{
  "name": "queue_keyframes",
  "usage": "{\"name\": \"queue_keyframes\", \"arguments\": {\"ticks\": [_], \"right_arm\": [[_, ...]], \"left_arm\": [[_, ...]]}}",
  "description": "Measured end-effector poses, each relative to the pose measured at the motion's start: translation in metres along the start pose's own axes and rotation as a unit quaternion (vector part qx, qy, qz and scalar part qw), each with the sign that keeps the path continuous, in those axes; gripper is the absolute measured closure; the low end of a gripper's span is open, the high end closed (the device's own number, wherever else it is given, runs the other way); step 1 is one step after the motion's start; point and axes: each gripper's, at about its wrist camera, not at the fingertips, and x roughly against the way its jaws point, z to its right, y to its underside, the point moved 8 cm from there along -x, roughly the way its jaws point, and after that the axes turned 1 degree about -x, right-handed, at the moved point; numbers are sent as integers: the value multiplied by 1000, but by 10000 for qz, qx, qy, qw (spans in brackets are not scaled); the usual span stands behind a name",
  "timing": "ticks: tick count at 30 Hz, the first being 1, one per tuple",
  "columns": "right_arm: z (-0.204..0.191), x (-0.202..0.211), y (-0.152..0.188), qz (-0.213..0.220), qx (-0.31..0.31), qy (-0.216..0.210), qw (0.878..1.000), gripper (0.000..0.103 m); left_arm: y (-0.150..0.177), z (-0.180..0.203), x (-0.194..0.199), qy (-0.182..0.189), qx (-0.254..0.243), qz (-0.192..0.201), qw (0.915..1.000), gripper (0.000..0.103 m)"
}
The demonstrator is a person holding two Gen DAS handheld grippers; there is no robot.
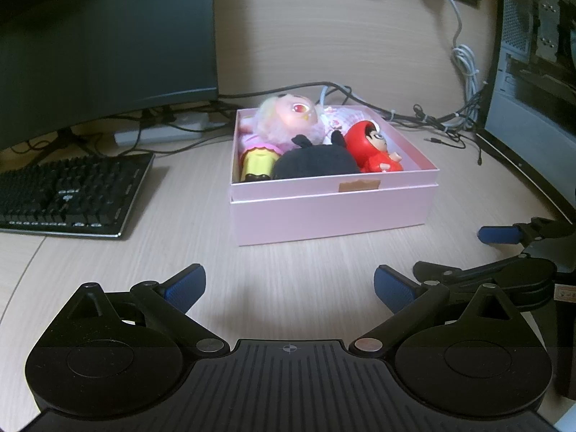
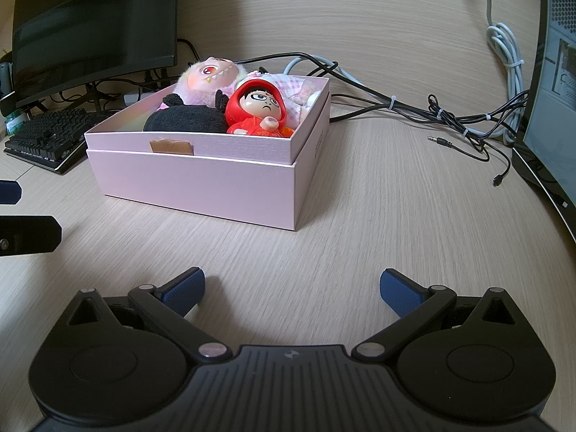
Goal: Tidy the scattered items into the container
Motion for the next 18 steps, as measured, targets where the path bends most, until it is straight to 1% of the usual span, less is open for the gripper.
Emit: {"name": "queue_keyframes", "arguments": {"ticks": [18], "right_arm": [[0,0,0,2,-7,6,10000,0]], "left_arm": [[1,-1,1,-56,29,-8,10000,1]]}}
